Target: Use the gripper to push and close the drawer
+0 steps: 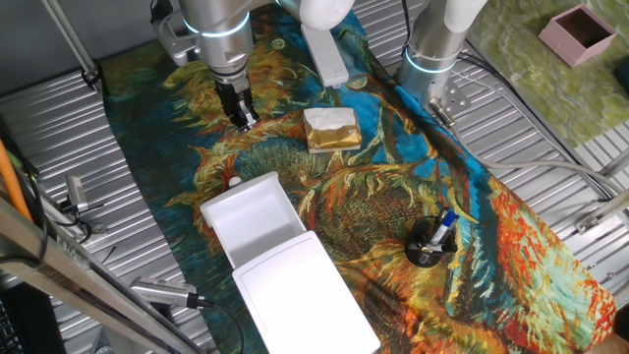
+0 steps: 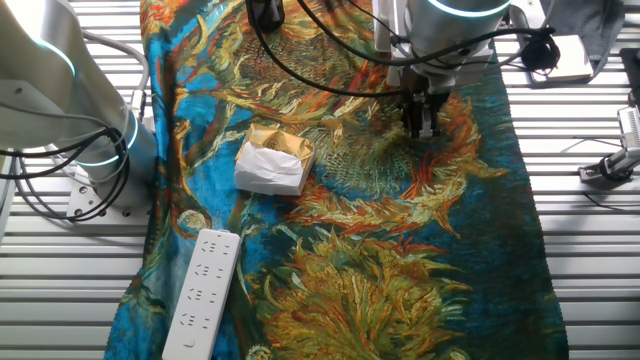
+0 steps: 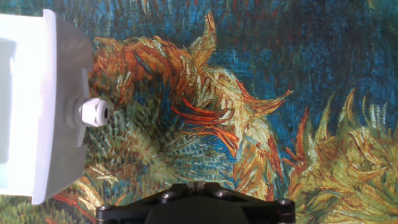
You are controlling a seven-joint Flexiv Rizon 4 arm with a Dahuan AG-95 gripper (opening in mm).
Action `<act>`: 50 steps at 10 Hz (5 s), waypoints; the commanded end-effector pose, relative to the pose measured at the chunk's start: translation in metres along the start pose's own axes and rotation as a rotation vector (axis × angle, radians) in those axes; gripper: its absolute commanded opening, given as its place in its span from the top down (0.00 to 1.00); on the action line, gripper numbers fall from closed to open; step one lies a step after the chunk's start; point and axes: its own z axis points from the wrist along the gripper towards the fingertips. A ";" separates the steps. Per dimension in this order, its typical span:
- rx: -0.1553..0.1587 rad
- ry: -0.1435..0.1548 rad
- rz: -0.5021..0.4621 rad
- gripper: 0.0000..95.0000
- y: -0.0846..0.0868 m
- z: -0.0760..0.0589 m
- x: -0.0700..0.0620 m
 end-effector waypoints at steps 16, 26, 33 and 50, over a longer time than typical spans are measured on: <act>-0.020 0.012 -0.323 1.00 -0.014 -0.004 -0.029; -0.047 0.026 -0.445 1.00 -0.073 -0.018 -0.098; -0.033 0.033 -0.377 1.00 -0.073 -0.018 -0.097; -0.116 0.061 -0.421 1.00 -0.073 -0.019 -0.097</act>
